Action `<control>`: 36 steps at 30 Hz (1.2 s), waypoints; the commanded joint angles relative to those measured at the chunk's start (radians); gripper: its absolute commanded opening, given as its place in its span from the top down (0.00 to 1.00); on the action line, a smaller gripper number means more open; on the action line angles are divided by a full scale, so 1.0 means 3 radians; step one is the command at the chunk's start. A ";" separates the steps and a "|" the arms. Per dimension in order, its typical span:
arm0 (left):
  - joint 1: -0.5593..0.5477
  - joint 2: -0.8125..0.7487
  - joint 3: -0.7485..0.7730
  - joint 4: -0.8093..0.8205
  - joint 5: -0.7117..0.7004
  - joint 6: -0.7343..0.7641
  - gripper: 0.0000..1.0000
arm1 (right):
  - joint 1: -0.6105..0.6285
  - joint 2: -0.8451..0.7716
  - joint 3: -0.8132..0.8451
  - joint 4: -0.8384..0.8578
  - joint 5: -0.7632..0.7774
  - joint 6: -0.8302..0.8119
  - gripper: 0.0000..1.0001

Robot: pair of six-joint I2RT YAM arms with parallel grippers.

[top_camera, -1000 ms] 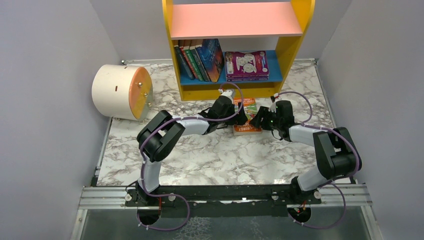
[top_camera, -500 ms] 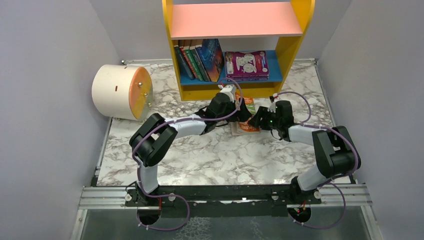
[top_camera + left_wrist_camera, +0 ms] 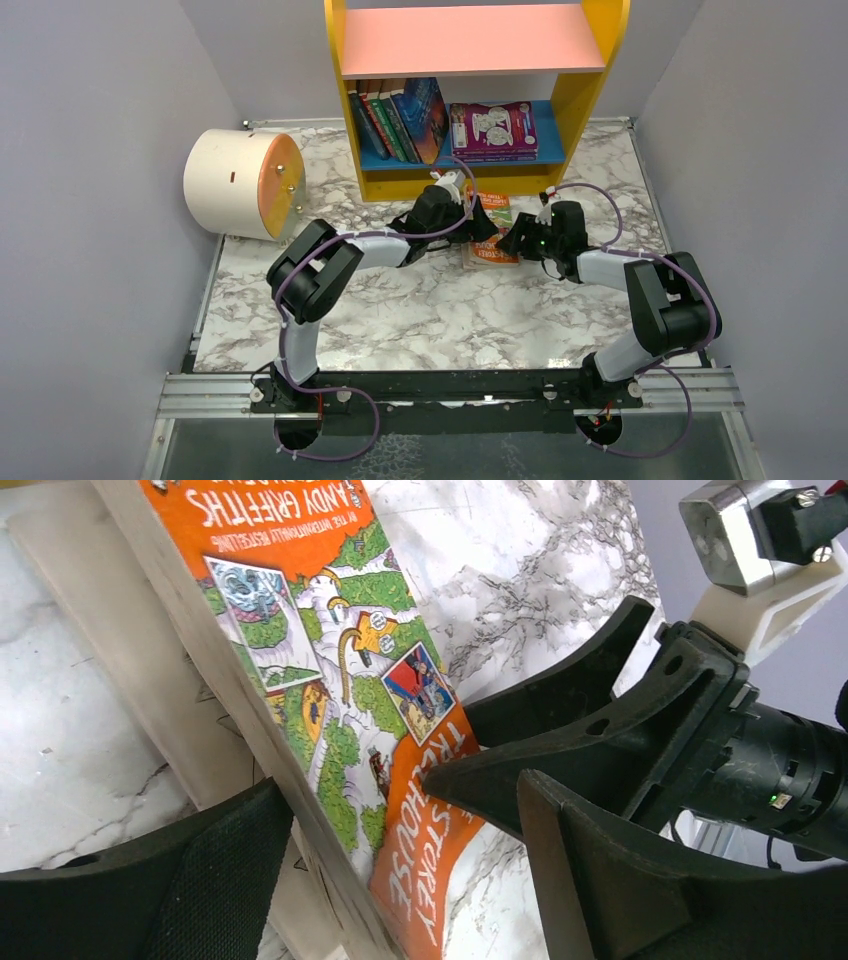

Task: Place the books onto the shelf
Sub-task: Pick up the book from the center of the board.

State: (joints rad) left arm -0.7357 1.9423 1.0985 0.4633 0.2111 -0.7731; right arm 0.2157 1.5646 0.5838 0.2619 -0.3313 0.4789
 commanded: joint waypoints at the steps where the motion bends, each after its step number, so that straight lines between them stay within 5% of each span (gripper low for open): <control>1: -0.0054 0.0113 -0.0059 0.0153 0.0442 -0.0133 0.32 | 0.0084 0.0072 -0.0075 -0.0070 -0.0291 0.0070 0.45; 12: -0.0022 0.0279 0.0003 0.0279 0.0639 -0.0164 0.80 | 0.0084 0.0071 -0.0034 -0.0118 -0.0269 0.0055 0.46; 15: -0.0006 0.0265 -0.0012 0.0299 0.0690 -0.0159 1.00 | 0.0084 0.0033 -0.0019 -0.0168 -0.0218 0.0069 0.46; 19: 0.0075 0.0146 -0.0121 0.0316 0.0705 -0.0151 1.00 | 0.0043 -0.0091 -0.0015 -0.0185 -0.0256 0.0071 0.39; 24: 0.0257 -0.0075 -0.0392 0.0568 0.0831 -0.0271 1.00 | -0.0357 -0.0102 -0.0146 0.0189 -0.1031 0.0193 0.37; 36: 0.0508 0.0173 -0.0834 0.2705 0.1719 -0.1412 1.00 | -0.0402 -0.0033 -0.0190 0.0549 -0.1443 0.0397 0.36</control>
State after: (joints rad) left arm -0.5850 1.9636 0.8413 0.9146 0.5808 -1.0443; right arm 0.0944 1.5455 0.5461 0.3344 -0.6769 0.5571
